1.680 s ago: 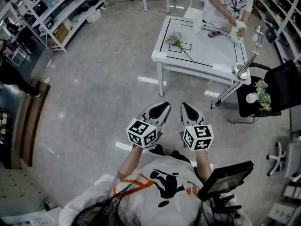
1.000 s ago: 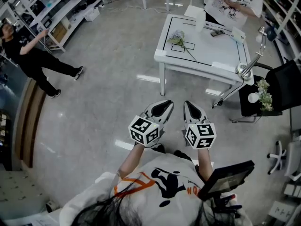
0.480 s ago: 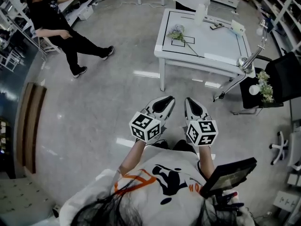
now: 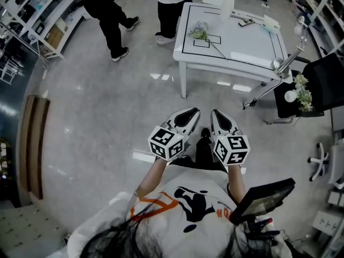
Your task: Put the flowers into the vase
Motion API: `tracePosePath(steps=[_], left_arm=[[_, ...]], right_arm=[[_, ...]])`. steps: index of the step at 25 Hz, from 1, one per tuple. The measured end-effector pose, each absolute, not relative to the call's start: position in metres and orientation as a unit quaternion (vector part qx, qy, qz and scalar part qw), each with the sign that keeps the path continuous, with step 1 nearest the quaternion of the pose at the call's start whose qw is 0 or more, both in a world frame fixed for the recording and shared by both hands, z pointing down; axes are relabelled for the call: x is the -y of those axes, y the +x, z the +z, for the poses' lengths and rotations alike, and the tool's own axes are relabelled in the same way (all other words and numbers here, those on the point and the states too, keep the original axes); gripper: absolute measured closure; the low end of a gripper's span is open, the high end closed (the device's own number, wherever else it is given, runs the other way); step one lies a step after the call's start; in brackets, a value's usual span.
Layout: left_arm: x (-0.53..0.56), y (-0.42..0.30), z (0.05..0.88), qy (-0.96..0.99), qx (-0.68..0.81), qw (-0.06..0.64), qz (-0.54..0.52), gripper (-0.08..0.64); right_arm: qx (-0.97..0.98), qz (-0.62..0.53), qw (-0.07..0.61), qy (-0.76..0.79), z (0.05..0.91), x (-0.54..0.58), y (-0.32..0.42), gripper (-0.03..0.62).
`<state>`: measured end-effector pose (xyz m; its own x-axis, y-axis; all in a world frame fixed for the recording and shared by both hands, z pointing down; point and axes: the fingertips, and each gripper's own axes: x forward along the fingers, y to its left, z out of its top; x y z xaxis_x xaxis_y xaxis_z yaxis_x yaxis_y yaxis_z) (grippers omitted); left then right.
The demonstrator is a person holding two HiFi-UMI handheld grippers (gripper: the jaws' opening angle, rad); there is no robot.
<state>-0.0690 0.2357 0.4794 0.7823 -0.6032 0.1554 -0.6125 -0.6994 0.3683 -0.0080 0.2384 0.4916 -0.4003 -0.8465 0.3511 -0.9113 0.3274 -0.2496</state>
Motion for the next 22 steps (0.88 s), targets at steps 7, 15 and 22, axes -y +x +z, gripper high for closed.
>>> tracePosePath(steps=[7, 15, 22], left_arm=[[-0.2, -0.067, 0.491, 0.914, 0.345, 0.212, 0.018, 0.522], [-0.137, -0.041, 0.488, 0.91, 0.354, 0.214, 0.017, 0.522], [-0.078, -0.009, 0.487, 0.908, 0.36, 0.213, 0.018, 0.522]], right_arm=[[0.816, 0.21, 0.082, 0.533, 0.5, -0.199, 0.0, 0.578], [0.822, 0.207, 0.088, 0.523, 0.497, -0.131, 0.027, 0.578], [0.831, 0.205, 0.09, 0.509, 0.497, -0.069, 0.054, 0.578]])
